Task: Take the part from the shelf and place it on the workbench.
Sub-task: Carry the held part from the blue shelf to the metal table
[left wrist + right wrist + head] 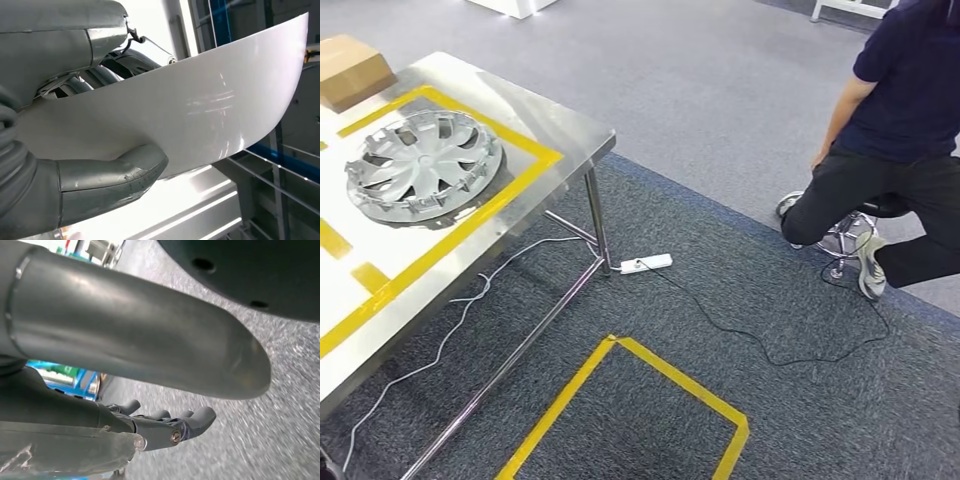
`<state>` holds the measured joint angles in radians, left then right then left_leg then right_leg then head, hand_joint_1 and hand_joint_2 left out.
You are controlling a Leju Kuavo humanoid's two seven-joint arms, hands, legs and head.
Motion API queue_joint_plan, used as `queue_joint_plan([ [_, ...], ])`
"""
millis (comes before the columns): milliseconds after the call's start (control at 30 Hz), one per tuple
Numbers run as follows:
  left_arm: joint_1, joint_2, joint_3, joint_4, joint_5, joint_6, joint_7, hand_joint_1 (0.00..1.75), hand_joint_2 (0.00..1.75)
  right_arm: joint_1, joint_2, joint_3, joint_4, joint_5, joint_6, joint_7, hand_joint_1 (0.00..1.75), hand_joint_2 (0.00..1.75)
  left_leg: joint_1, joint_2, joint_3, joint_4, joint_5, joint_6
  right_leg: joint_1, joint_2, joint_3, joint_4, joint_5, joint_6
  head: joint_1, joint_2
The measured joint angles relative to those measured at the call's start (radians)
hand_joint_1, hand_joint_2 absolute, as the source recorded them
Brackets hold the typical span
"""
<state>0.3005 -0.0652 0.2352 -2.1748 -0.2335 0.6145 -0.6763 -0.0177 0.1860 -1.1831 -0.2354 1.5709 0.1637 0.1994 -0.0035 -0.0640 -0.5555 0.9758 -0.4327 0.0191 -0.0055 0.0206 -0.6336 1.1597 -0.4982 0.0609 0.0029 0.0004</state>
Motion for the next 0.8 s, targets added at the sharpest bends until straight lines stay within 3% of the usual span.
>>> queue_joint_plan([
  [67,-0.003,0.000,0.000,0.001,0.000,0.000,0.002,1.75,1.75,-0.001,0.000,0.000,0.001,0.000,0.001,0.001,0.00,0.00,0.001,-0.021,-0.006,0.009,-0.001,-0.012,-0.010,0.042,0.056,-0.111,0.032,-0.001,0.000,0.000],
  [100,-0.004,0.000,-0.001,0.001,0.000,0.000,0.003,1.75,1.75,-0.002,0.000,0.000,0.002,0.000,0.001,0.002,0.00,0.00,0.001,-0.031,-0.011,0.012,0.000,-0.018,-0.012,0.054,0.067,-0.131,0.031,-0.005,0.000,0.000],
  [167,-0.005,0.000,-0.003,0.001,-0.001,0.000,0.004,1.75,1.75,-0.002,-0.001,0.000,0.003,0.000,0.001,0.004,0.00,0.00,0.004,-0.049,-0.020,0.014,0.005,-0.027,-0.010,0.042,0.071,-0.132,0.028,-0.020,-0.001,0.000],
  [200,-0.004,0.001,-0.004,0.001,-0.001,0.001,0.005,1.75,1.75,-0.002,-0.001,0.000,0.003,0.000,0.000,0.004,0.00,0.00,0.004,-0.043,-0.023,0.016,0.002,-0.031,-0.009,0.032,0.071,-0.132,0.028,-0.026,-0.001,0.000],
  [267,-0.006,0.002,-0.005,0.002,-0.002,0.001,0.005,1.75,1.75,-0.003,-0.002,0.000,0.003,0.000,0.000,0.006,0.00,0.00,0.002,-0.001,-0.044,0.061,-0.029,-0.040,-0.009,0.011,0.073,-0.135,0.030,-0.038,-0.007,0.000],
  [300,-0.008,0.002,-0.006,0.002,-0.002,0.002,0.006,1.75,1.75,-0.003,-0.002,0.000,0.003,0.000,0.001,0.006,0.00,0.00,0.002,0.026,-0.068,0.112,-0.058,-0.044,-0.008,0.000,0.072,-0.135,0.030,-0.042,-0.011,0.000],
  [367,-0.010,0.003,-0.009,0.005,-0.004,0.002,0.009,1.75,1.75,-0.001,-0.002,0.000,0.003,0.000,0.002,0.008,0.00,0.00,0.003,0.048,-0.127,0.236,-0.111,-0.048,-0.004,-0.026,0.072,-0.135,0.029,-0.047,-0.015,0.000],
  [400,-0.009,0.003,-0.010,0.007,-0.004,0.002,0.011,1.75,1.75,0.000,-0.002,0.000,0.003,0.000,0.002,0.010,0.00,0.00,0.003,0.051,-0.144,0.271,-0.117,-0.047,-0.001,-0.040,0.072,-0.135,0.028,-0.049,-0.015,0.000],
  [433,-0.009,0.003,-0.010,0.009,-0.004,0.002,0.013,1.75,1.75,0.000,-0.002,0.000,0.003,0.000,0.002,0.011,0.00,0.00,0.002,0.052,-0.144,0.271,-0.104,-0.043,0.002,-0.052,0.072,-0.135,0.027,-0.050,-0.015,0.000],
  [467,-0.009,0.003,-0.010,0.010,-0.004,0.002,0.014,1.75,1.75,0.000,-0.002,0.000,0.003,0.000,0.002,0.012,0.00,0.00,0.000,0.056,-0.125,0.235,-0.076,-0.038,0.004,-0.064,0.073,-0.135,0.027,-0.051,-0.015,0.000],
  [533,-0.010,0.004,-0.011,0.011,-0.005,0.003,0.014,1.75,1.75,-0.002,-0.002,0.000,0.003,0.000,0.002,0.012,0.00,0.00,-0.013,0.095,-0.061,0.113,-0.018,-0.018,0.009,-0.084,0.077,-0.135,0.024,-0.051,-0.015,0.000],
  [600,-0.014,0.005,-0.012,0.011,-0.007,0.003,0.014,1.75,1.75,-0.002,-0.001,0.000,0.004,0.000,0.003,0.012,0.00,0.00,-0.026,0.130,-0.021,0.029,-0.001,-0.004,0.014,-0.104,0.077,-0.135,0.022,-0.047,-0.016,0.000],
  [667,-0.014,0.006,-0.013,0.011,-0.007,0.003,0.015,1.75,1.75,-0.004,-0.001,0.000,0.004,0.000,0.003,0.012,0.00,0.00,-0.029,0.119,-0.018,0.009,-0.004,0.000,0.016,-0.127,0.080,-0.138,0.020,-0.039,-0.017,0.000],
  [700,-0.012,0.006,-0.013,0.011,-0.007,0.003,0.016,1.75,1.75,-0.006,-0.001,0.000,0.004,0.000,0.004,0.012,0.00,0.00,-0.026,0.107,-0.017,0.005,0.000,0.002,0.016,-0.127,0.082,-0.138,0.017,-0.034,-0.017,0.000],
  [733,-0.011,0.006,-0.013,0.011,-0.007,0.003,0.017,1.75,1.75,-0.007,-0.001,0.000,0.004,0.000,0.004,0.012,0.00,0.00,-0.022,0.096,-0.015,0.001,0.003,0.004,0.016,-0.113,0.079,-0.127,0.007,-0.028,-0.016,0.000],
  [800,-0.013,0.005,-0.014,0.012,-0.007,0.003,0.020,1.75,1.75,-0.007,-0.001,0.000,0.004,0.000,0.004,0.013,0.00,0.00,-0.013,0.077,-0.011,-0.005,0.010,0.009,0.013,-0.061,0.044,-0.047,-0.039,-0.017,-0.012,0.000],
])
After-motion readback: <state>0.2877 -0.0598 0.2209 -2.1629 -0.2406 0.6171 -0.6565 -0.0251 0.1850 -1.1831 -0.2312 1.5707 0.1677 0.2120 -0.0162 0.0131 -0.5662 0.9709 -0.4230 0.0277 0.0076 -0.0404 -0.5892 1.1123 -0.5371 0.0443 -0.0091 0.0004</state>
